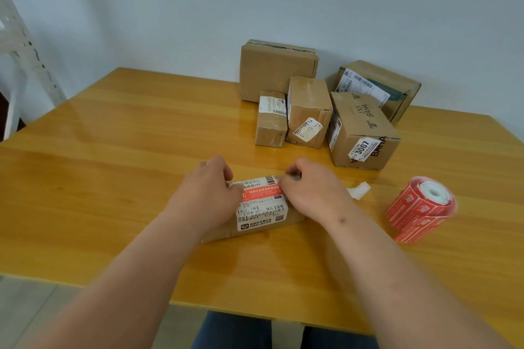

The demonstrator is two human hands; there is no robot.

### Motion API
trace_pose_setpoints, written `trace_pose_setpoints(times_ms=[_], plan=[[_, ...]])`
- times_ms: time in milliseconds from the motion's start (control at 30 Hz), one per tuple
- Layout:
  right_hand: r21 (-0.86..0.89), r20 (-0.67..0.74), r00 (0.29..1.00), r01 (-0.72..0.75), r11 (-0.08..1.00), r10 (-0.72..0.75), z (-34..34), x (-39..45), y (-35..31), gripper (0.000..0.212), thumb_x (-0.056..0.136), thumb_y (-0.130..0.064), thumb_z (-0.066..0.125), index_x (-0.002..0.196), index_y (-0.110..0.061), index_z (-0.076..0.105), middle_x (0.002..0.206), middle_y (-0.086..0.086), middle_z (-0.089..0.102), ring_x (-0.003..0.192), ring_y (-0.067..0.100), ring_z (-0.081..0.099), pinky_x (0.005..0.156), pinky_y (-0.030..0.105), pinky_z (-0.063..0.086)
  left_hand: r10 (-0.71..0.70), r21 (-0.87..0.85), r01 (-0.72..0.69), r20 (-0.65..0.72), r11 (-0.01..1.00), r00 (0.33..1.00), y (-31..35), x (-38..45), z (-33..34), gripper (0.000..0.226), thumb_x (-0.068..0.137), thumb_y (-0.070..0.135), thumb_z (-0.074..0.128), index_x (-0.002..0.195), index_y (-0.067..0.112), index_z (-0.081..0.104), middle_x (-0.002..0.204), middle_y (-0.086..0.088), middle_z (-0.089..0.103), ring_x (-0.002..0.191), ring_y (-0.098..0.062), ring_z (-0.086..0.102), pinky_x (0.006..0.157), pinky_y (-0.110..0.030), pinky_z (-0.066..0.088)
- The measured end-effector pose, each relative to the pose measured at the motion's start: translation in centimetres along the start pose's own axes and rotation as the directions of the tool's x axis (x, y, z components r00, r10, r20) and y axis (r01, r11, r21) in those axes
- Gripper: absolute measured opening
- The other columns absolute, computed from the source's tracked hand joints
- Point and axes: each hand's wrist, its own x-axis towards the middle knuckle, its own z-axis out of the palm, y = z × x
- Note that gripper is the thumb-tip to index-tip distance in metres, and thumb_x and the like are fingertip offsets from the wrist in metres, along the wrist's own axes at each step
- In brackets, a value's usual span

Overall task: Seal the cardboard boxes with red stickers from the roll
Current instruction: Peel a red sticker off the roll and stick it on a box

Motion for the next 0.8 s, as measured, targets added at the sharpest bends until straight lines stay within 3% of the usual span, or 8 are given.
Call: trace_pose_setpoints(times_ms=[67,167,333,467,600,733,800], plan=[[0.002,0.001,1.0,-0.019,1.0,0.019,0.2,-0.1,-0.4,0.036,0.088,-0.051,0.047,0.114,-0.027,0.055,0.11,-0.006,0.058,0.092,0.012,0.054,0.071,0.031,0.046,0.003,-0.038,-0.003,-0.003,0.999,1.0,0.3,-0.1,0.4,0.015,0.091,0.032,0.056,0.099,0.022,0.048,0.105,-0.001,0.055,0.096,-0.023,0.053,0.077,-0.034,0.044],[-0.018,-0.002,0.998,-0.057,0.998,0.057,0.5,-0.2,-0.8,0.048,0.079,-0.066,0.051,0.108,-0.028,0.052,0.1,-0.008,0.057,0.089,0.014,0.056,0.074,0.036,0.051,-0.002,-0.022,0.002,0.004,1.0,1.0,0.6,-0.3,1.0,0.027,0.088,0.044,0.059,0.098,0.023,0.047,0.099,0.002,0.056,0.094,-0.023,0.054,0.076,-0.036,0.047],[0.068,0.033,0.997,-0.071,0.995,0.069,0.0,0.1,-0.5,0.029,0.086,-0.046,0.051,0.107,-0.027,0.056,0.097,-0.009,0.06,0.085,0.008,0.055,0.07,0.03,0.049,-0.029,-0.15,0.022,-0.04,0.988,0.999,0.3,0.0,0.7,0.011,0.09,0.022,0.055,0.099,0.022,0.049,0.098,0.002,0.06,0.088,-0.018,0.057,0.076,-0.035,0.049],[0.041,0.031,0.997,-0.073,0.997,0.072,0.6,-0.3,-1.0,0.041,0.08,-0.058,0.051,0.108,-0.028,0.052,0.097,-0.009,0.056,0.085,0.011,0.055,0.071,0.033,0.05,-0.002,0.016,0.002,-0.02,1.0,1.0,0.9,-0.2,1.0,0.03,0.087,0.05,0.057,0.099,0.025,0.045,0.095,0.006,0.056,0.09,-0.021,0.056,0.081,-0.041,0.051],[0.088,0.033,0.997,-0.075,0.993,0.072,0.0,-0.4,-0.3,0.028,0.088,-0.043,0.049,0.11,-0.027,0.056,0.102,-0.009,0.061,0.085,0.008,0.056,0.07,0.031,0.05,-0.008,-0.208,0.004,-0.016,0.978,1.0,0.2,-0.2,0.4,0.014,0.092,0.024,0.058,0.103,0.022,0.051,0.094,0.008,0.059,0.092,-0.018,0.06,0.081,-0.039,0.052],[0.136,0.14,0.99,-0.05,0.99,0.03,0.0,-1.2,-0.1,0.063,0.075,-0.063,0.062,0.126,-0.028,0.049,0.11,-0.01,0.055,0.089,0.006,0.055,0.072,0.027,0.048,0.052,-0.294,-0.037,0.044,0.955,0.998,-0.4,-1.0,-0.1,0.032,0.085,0.033,0.069,0.111,0.026,0.05,0.102,0.01,0.058,0.094,-0.009,0.058,0.084,-0.034,0.053],[0.151,0.156,0.988,-0.027,0.988,0.003,-0.1,-1.5,-0.1,0.067,0.074,-0.058,0.069,0.129,-0.027,0.047,0.111,-0.01,0.054,0.084,0.0,0.053,0.069,0.023,0.047,0.057,-0.317,-0.029,0.078,0.948,0.995,-0.8,-1.1,-0.2,0.039,0.082,0.023,0.073,0.113,0.026,0.05,0.105,0.008,0.058,0.097,-0.009,0.059,0.083,-0.032,0.054]])
